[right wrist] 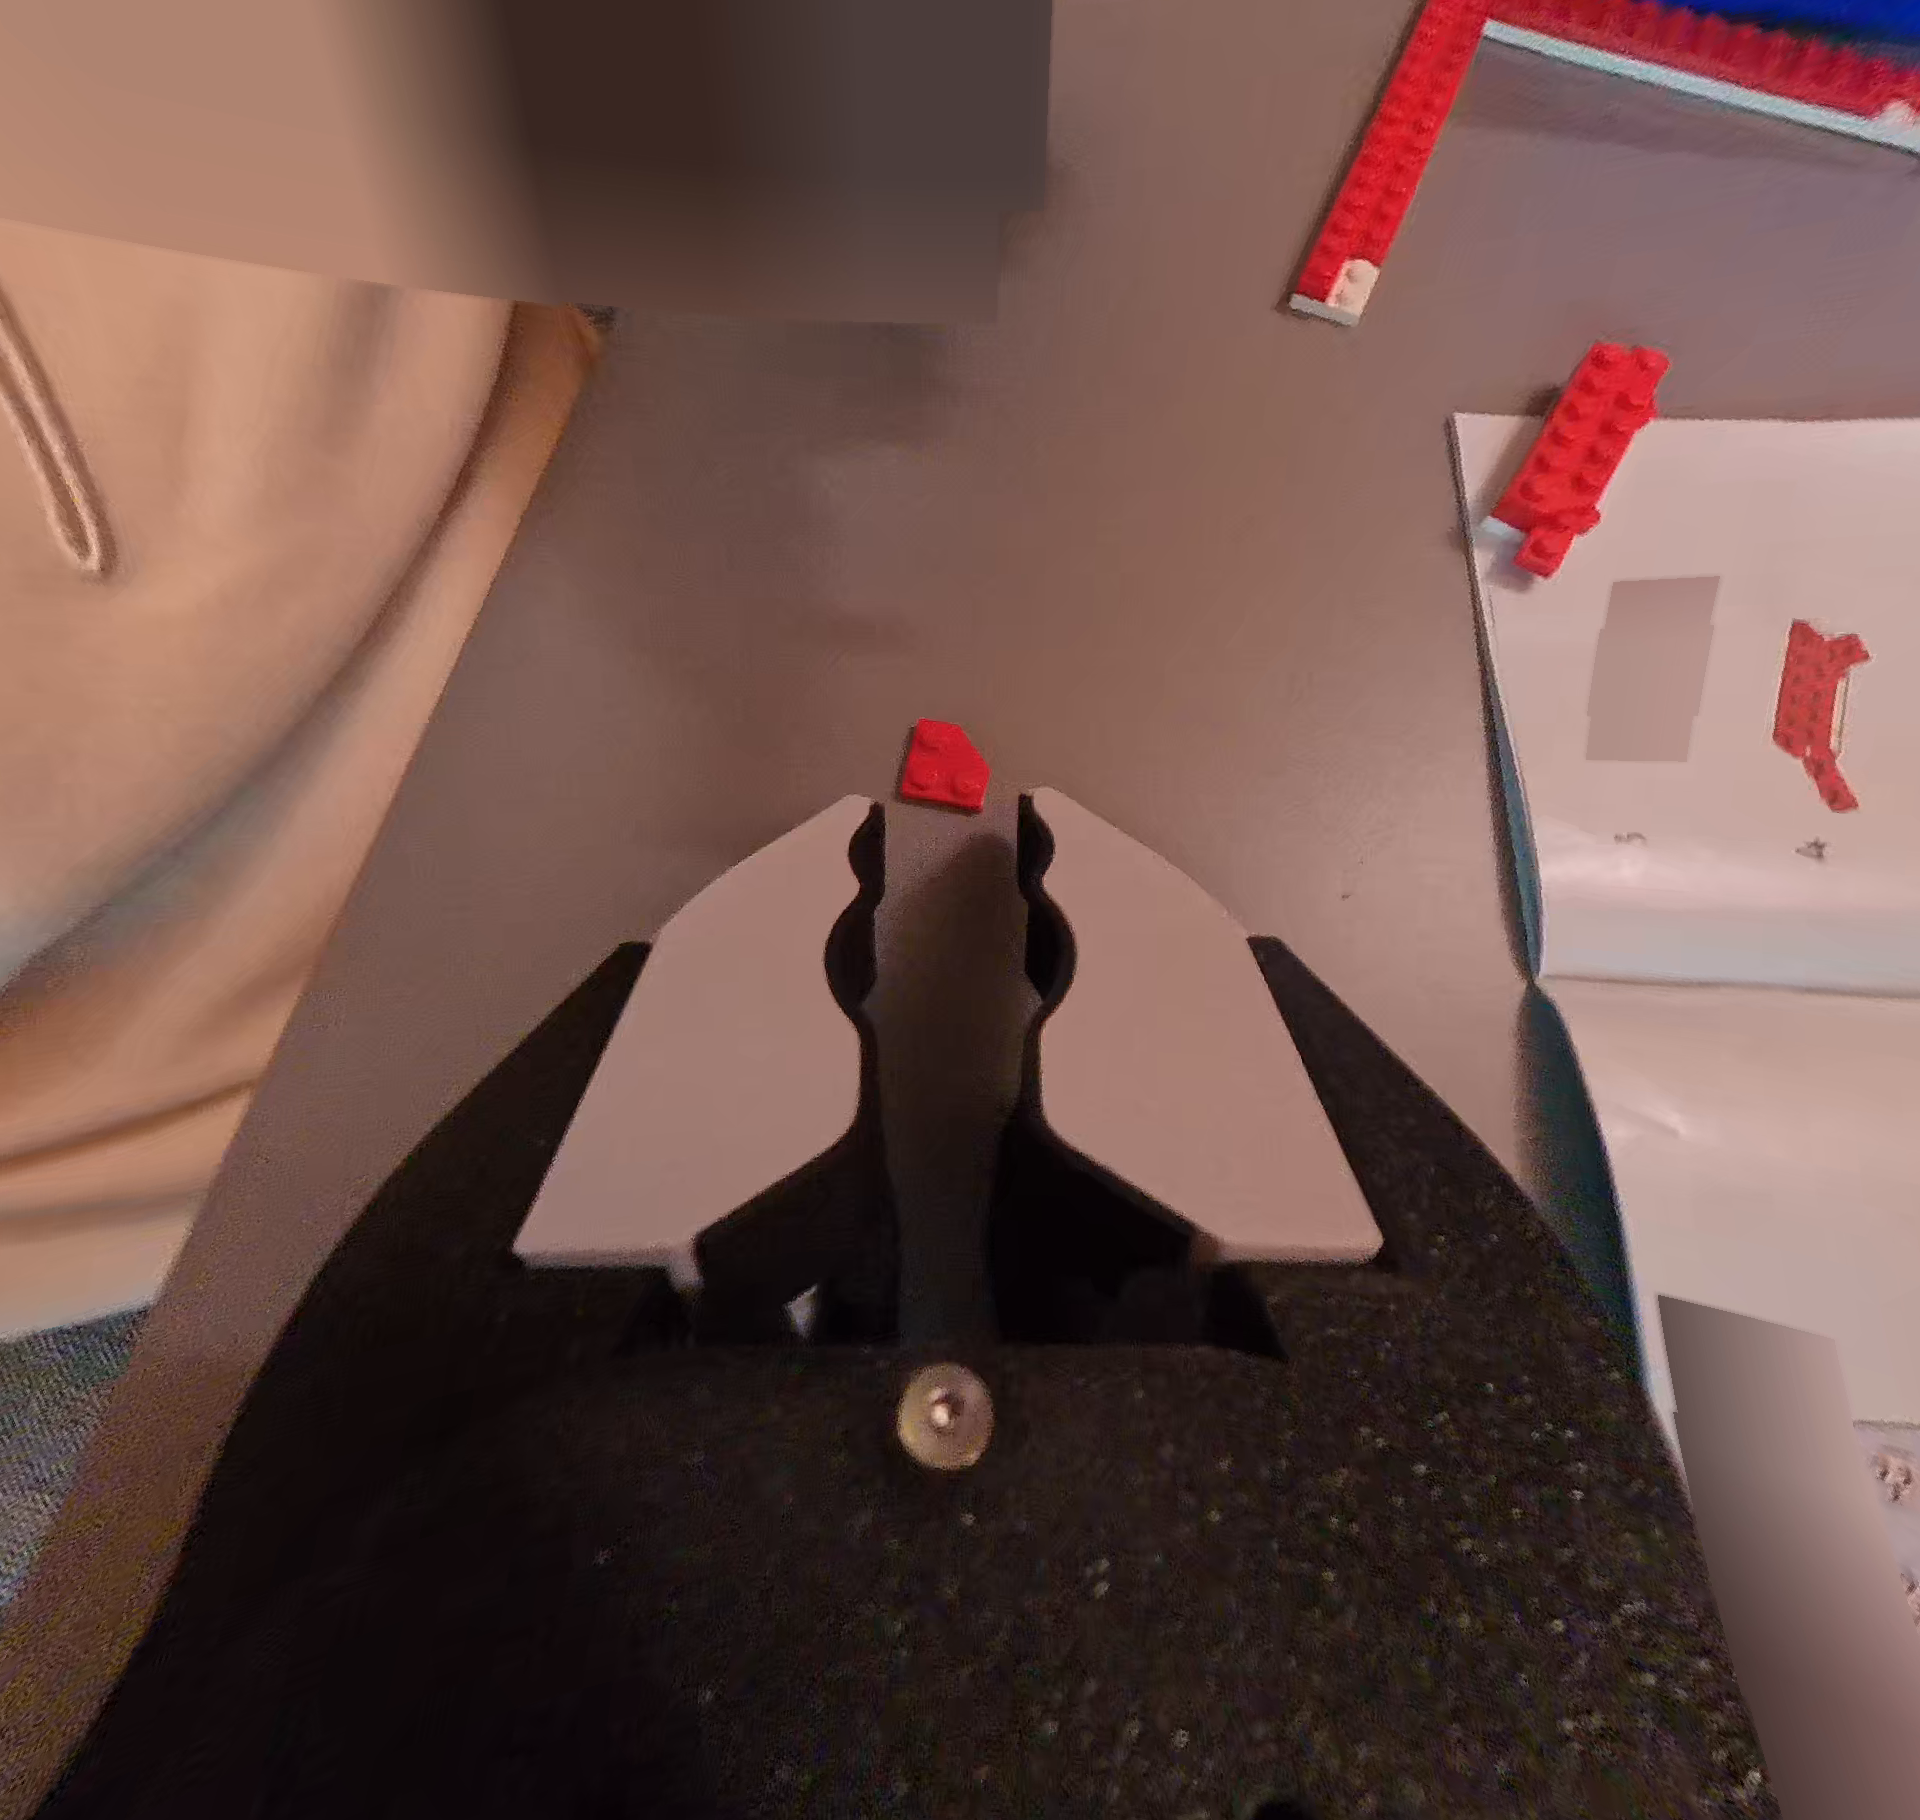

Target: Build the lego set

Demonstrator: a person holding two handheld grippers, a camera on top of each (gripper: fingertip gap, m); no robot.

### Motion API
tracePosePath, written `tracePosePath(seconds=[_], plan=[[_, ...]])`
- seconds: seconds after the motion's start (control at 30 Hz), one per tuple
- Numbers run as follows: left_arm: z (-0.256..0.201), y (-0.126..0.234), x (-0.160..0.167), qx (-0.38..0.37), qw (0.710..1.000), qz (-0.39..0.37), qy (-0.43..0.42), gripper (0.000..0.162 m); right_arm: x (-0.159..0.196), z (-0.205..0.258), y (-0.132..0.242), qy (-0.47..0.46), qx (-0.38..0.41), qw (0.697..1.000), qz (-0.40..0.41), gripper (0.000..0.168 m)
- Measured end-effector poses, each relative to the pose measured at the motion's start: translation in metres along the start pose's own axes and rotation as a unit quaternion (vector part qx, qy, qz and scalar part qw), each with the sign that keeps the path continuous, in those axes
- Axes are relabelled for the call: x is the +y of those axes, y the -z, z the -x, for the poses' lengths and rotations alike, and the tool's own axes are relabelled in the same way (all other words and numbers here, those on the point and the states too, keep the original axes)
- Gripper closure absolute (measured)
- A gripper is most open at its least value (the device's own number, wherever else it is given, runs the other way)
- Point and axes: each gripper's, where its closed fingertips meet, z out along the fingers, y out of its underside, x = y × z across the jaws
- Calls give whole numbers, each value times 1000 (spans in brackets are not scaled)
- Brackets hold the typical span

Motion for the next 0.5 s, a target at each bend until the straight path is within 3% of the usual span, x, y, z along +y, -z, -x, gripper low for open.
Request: tracePosePath(seconds=[0.03, 0.23, 0.37, 0.5], plan=[[0, 1, 0, 0, 1000, 0, 1, 150, 1, -2, -1, 13, -6, 1000, 0, 143], [0, -1, 0, 1, 1000, 1, 0, 150, 0, -5, -11, 36, -34, 999, 16, 141], [1, -2, 0, 1, 1000, 1, 3, 150, -3, -1, -14, 27, 15, 999, 18, 141], [-2, -1, -1, 3, 1000, -1, 0, 150, -12, 1, -5, 82, 50, 995, -8, 140]])
